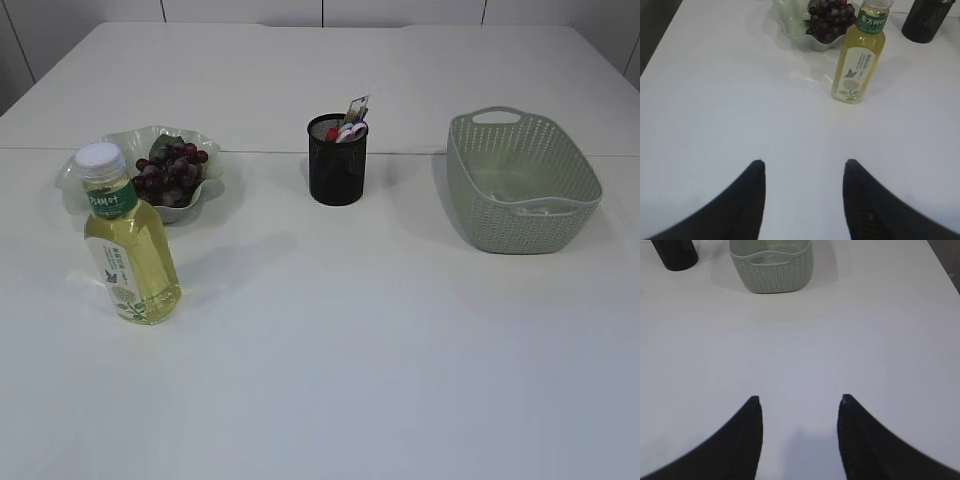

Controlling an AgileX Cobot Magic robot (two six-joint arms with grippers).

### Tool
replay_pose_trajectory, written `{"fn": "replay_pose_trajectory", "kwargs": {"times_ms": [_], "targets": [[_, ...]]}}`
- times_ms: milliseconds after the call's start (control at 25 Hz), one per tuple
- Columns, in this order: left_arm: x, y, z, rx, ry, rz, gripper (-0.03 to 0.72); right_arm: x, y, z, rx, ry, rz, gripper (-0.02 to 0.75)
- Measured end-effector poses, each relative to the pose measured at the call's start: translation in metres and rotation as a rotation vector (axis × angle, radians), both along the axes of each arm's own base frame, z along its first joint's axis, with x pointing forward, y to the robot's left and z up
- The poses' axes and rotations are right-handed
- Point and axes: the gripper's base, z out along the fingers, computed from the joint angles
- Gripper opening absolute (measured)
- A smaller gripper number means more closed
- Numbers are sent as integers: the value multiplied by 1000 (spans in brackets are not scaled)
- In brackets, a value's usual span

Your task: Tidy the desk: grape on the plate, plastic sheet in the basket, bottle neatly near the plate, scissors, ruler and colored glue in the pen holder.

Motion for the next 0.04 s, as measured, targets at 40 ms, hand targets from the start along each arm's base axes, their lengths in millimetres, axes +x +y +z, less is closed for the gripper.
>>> {"fn": "replay_pose_trajectory", "kwargs": {"times_ms": [40], "targets": [[0,0,0,0,0,8,372,0,0,0,0,0,0,395]]}}
